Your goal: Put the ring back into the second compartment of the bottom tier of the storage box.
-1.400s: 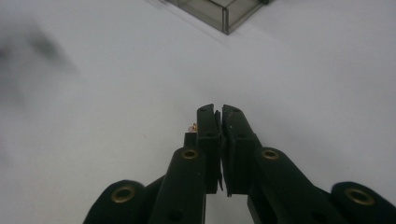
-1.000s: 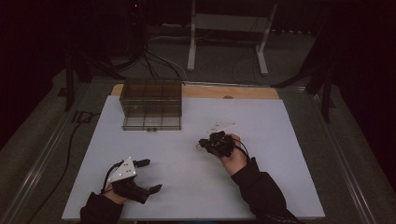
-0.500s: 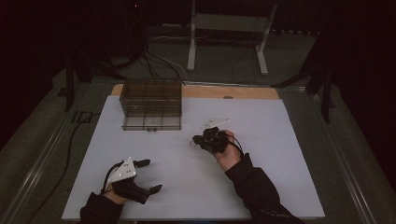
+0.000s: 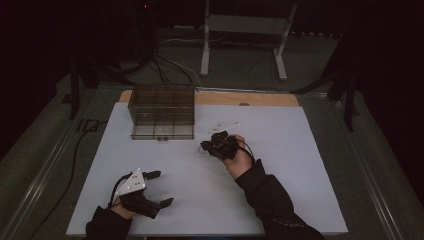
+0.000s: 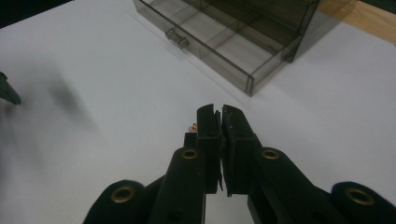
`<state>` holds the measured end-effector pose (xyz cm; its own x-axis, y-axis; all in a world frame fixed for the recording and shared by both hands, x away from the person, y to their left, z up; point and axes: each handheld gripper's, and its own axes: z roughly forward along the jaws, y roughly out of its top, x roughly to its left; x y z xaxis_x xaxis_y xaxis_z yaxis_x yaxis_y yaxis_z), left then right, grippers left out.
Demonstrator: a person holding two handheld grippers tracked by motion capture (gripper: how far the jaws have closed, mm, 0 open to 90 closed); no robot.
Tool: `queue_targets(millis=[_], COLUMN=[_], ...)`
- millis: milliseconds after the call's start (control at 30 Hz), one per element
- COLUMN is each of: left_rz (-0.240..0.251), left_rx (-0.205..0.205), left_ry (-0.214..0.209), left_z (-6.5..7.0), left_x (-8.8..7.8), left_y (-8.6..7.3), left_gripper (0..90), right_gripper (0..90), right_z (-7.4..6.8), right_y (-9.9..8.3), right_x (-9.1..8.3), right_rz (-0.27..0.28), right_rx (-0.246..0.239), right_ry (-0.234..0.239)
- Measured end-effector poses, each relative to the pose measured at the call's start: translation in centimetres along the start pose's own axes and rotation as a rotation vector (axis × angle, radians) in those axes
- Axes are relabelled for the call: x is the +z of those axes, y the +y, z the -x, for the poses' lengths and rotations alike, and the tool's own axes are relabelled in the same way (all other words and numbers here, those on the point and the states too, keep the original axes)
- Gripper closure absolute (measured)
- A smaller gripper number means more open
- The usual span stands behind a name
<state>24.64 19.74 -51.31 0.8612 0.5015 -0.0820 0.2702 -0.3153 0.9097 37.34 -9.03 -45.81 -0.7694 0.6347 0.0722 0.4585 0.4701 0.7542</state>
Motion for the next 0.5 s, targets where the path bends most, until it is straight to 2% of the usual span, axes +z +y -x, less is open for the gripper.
queue_targets(millis=[500], left_rz=[-0.001], left_rx=[0.001], left_ry=[0.000], left_z=[0.0], left_x=[0.0], left_y=[0.0], left_gripper=[0.6], right_gripper=[86.6], right_z=[-0.9], right_y=[2.1], right_x=[1.7], right_rz=[0.002], right_rx=[-0.011], right_ry=[0.008])
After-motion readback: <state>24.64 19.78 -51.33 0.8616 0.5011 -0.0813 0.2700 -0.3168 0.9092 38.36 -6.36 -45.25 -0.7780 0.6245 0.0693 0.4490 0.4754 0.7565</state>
